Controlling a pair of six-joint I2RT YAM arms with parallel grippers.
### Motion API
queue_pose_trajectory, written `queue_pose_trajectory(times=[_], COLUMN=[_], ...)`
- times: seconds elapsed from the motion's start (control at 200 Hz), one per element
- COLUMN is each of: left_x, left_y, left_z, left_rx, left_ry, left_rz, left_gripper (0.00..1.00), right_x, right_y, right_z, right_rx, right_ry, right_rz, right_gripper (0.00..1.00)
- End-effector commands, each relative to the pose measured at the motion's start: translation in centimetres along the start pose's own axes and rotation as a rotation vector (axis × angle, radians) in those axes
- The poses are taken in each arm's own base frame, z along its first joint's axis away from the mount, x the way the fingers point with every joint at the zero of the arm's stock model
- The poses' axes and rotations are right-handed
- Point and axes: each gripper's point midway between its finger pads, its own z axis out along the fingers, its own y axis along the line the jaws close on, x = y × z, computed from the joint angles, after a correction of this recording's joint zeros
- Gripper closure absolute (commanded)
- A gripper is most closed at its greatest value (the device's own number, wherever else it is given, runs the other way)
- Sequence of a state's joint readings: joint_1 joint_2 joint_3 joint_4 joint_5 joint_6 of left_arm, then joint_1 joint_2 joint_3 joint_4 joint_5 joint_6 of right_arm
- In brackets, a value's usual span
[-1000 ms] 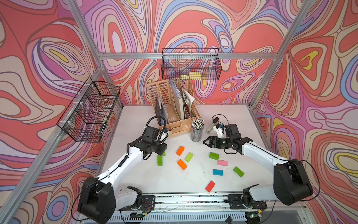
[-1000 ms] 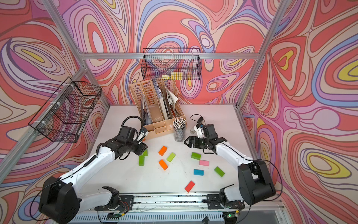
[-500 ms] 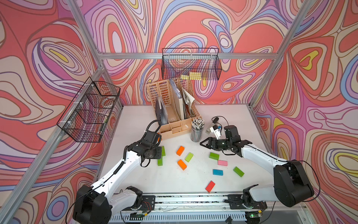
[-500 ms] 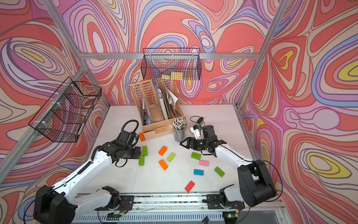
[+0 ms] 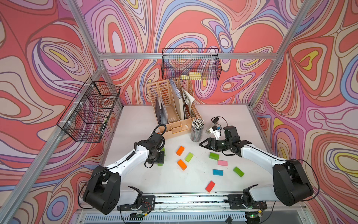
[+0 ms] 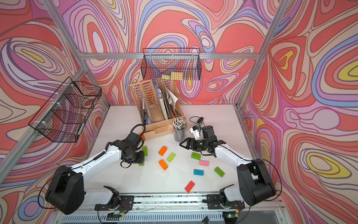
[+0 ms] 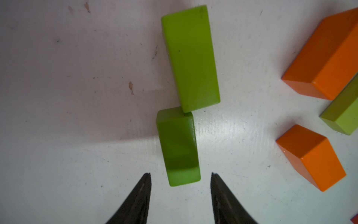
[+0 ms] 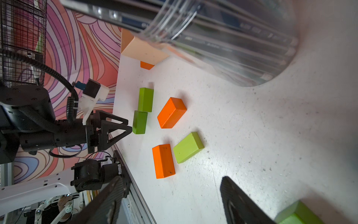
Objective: Assemble the letter c with building blocks
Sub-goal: Assemble the building block at the center of the board.
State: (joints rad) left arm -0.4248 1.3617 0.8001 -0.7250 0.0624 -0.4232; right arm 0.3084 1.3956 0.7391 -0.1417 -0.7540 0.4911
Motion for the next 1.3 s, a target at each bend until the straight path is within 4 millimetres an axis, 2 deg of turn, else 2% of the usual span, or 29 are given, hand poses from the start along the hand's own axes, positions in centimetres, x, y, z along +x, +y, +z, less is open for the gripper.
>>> queue_pose_trajectory(times=[0.0,0.15,0.341,0.636,0.831,1.297], left_x=[-0.2,-0.3,-0.6,-0.8,-0.7,-1.1], left_y=[-0.4,0.2,-0.3,-1.6,-2.5,-1.6], left_z=[0.6,1.4,1.8,2.1,2.1,2.4], left_rx=[-0.004,-0.053,-0.058,-0.038,-0.031,-0.087], left_ry=[0.012,0.041,0.05,0.059,0.065,0.048], left_rz=[-0.002,0.006,0.031,0.059,0.079,0.01], left_gripper=[0.48,0.48,0.51,0.65,0.69,0.75], right_x=[0.5,0.5,0.4,0.4,0.4,0.5], right_y=[0.0,0.1,0.0,0.4,0.5,0.5], right_z=[0.2,0.1,0.1,-0.1,-0.1,-0.2], right_rx=[-0.012,-0.012,-0.009,-0.017,-0.02,-0.02], right_ry=[0.009,0.007,0.009,0.002,-0.001,-0.003], right_rz=[-0.002,-0.008,-0.009,-0.016,-0.019,-0.023], right_gripper=[0.18,0.18,0.18,0.18,0.18,0.17])
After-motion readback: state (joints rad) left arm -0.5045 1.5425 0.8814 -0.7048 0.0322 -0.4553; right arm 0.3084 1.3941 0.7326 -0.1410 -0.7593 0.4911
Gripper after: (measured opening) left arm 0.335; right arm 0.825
